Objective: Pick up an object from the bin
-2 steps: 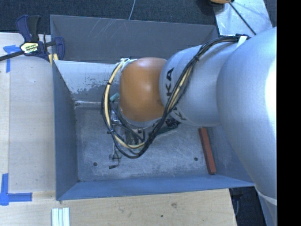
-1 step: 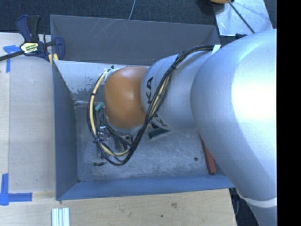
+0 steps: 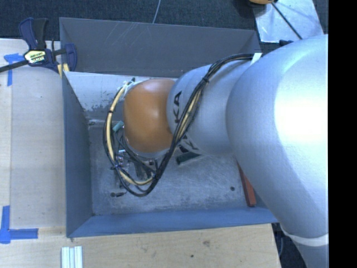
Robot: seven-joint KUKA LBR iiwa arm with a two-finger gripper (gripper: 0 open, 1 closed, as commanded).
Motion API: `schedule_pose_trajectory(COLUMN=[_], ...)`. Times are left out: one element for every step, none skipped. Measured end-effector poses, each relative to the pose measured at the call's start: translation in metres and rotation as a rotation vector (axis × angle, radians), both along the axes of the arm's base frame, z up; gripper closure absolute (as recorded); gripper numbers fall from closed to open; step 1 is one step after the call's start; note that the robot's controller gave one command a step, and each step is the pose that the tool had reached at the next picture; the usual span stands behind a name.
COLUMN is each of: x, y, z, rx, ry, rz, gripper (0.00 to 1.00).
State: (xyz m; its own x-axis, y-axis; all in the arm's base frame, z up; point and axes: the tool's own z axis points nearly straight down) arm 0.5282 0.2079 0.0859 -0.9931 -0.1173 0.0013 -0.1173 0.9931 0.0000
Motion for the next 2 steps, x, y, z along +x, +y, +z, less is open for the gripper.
schedule_pose_trajectory(x=[-0.012, -0.011], y=[-0.031, -0.020], z=[-0.003, 0.026], rx=[0.001, -0.001], ry=[-0.002, -0.002], rz=[-0.013, -0.046], gripper=[1.00, 1.00])
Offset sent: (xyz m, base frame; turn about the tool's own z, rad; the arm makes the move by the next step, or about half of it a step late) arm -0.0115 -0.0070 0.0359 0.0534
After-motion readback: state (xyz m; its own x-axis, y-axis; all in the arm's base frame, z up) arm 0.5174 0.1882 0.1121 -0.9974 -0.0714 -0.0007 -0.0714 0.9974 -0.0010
